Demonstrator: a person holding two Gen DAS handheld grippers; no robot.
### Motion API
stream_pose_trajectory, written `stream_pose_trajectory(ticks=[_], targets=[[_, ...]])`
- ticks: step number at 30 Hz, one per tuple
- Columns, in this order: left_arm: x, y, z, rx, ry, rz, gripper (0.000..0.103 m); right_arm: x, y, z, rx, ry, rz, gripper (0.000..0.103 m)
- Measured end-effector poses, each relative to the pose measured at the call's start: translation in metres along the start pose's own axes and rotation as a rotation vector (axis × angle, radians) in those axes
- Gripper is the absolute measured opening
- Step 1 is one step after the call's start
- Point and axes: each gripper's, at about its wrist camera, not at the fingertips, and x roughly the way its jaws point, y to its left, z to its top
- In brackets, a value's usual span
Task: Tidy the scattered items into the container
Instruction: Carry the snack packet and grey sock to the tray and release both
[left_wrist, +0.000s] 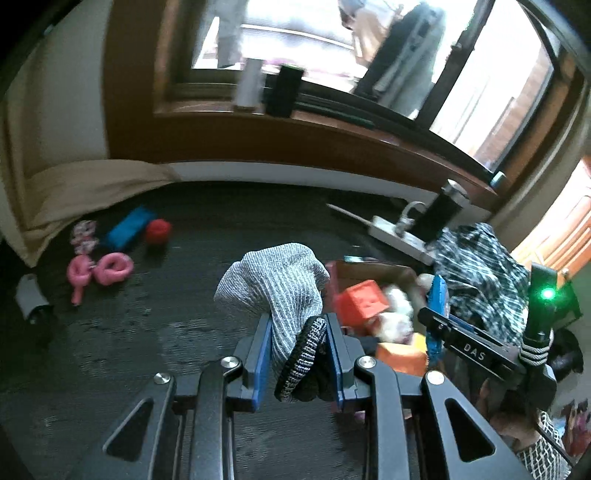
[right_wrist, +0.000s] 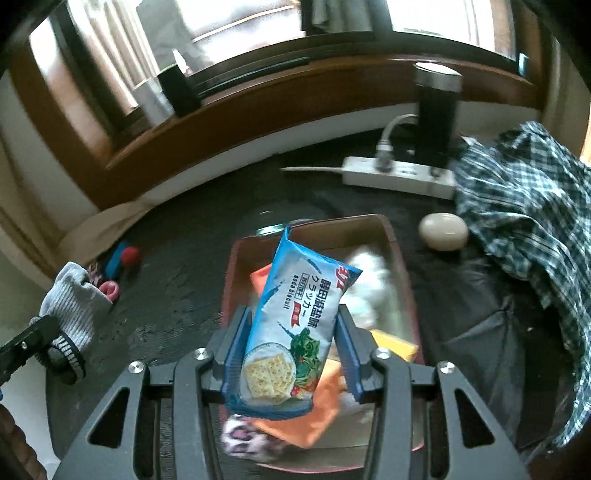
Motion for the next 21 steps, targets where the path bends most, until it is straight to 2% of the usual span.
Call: stream_pose_trajectory(ticks=[6,10,12,13,14,16,21], targets=[[0.026,-0.046,0.010,0.035,0.015,-0.063,0.028,-0.004,-0.031,0.012,0.010,-0.017,-0.001,0.048],[0.053,-0.072,0.011,0.062,0.067,-0.115,0.028,-0.002,-0.037,0.019,0.002,-0.018,0.011,0.048],[0.070,-0.085,0.010,0.093,0.118,-0.144,0.035,0.000,-0.039,0.023,-0.004,-0.017,0.017,0.048],[0.076,-0.089,0.009,0.102,0.132,-0.135,0.051,0.003,-0.040,0.026,-0.008,-0.014,0.023,0.048],[0.081,-0.092,0.007,0.111,0.145,-0.122,0.063,0.005,-0.041,0.029,-0.012,-0.012,0.028,0.048],[0.085,-0.093,0.005,0.107,0.150,-0.114,0.071,0.010,-0.040,0.033,-0.024,-0.006,0.038,0.048],[0.093,-0.081,0.010,0.068,0.163,-0.066,0.072,0.025,-0.035,0.040,-0.049,0.018,0.064,0.048]])
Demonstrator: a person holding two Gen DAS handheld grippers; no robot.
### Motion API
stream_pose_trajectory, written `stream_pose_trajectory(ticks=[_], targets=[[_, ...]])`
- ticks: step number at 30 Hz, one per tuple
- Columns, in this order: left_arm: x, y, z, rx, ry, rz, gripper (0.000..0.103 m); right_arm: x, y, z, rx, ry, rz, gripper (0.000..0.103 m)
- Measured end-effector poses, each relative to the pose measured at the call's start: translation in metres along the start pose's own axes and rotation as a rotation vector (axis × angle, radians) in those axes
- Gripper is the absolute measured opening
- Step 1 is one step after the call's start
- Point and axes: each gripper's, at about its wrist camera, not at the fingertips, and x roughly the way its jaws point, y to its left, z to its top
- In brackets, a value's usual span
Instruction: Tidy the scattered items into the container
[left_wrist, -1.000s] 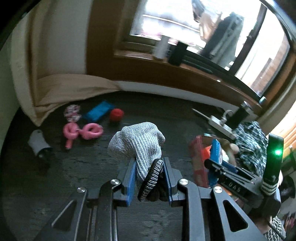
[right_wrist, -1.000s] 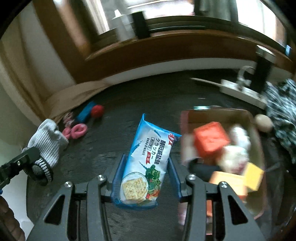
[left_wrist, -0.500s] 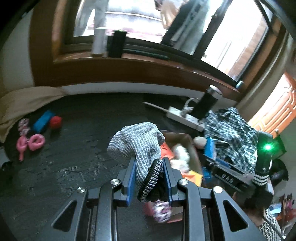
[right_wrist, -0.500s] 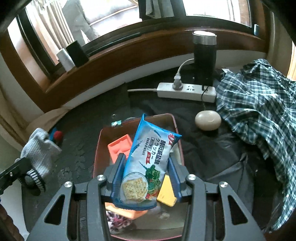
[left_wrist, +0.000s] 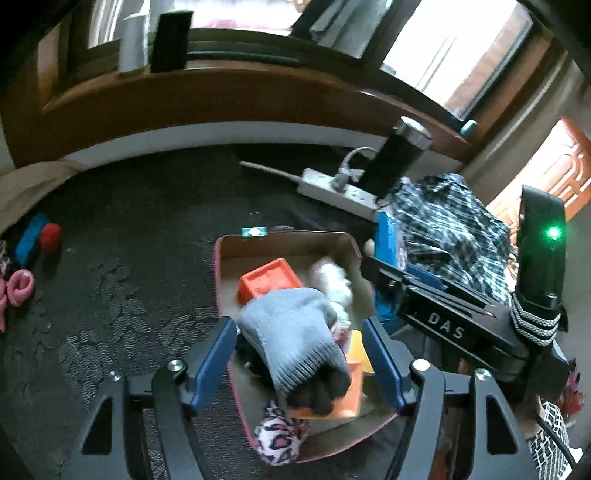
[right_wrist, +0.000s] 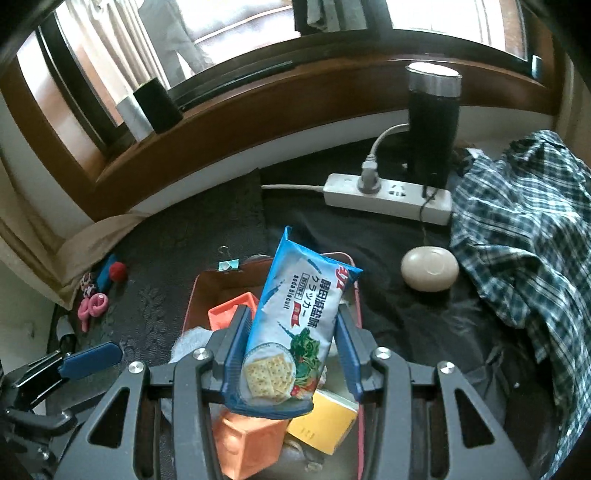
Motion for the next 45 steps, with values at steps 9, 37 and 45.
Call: stream_pose_trajectory(ticks=[9,37,45], targets=[[-0.007,0.013,0.001,0.020,-0.035,0.084,0.072,0.024,0.006,0.003,0.000,0.068,0.019,0.050],[-0.043,0.042,-0.022,0.000,-0.080,0.200,0.072,0.001,0.036,-0.020,-0.006,0.042,-0.009,0.054],[-0.061,0.059,-0.033,-0.038,-0.096,0.254,0.072,-0.003,0.055,-0.027,-0.037,0.040,0.003,0.055]])
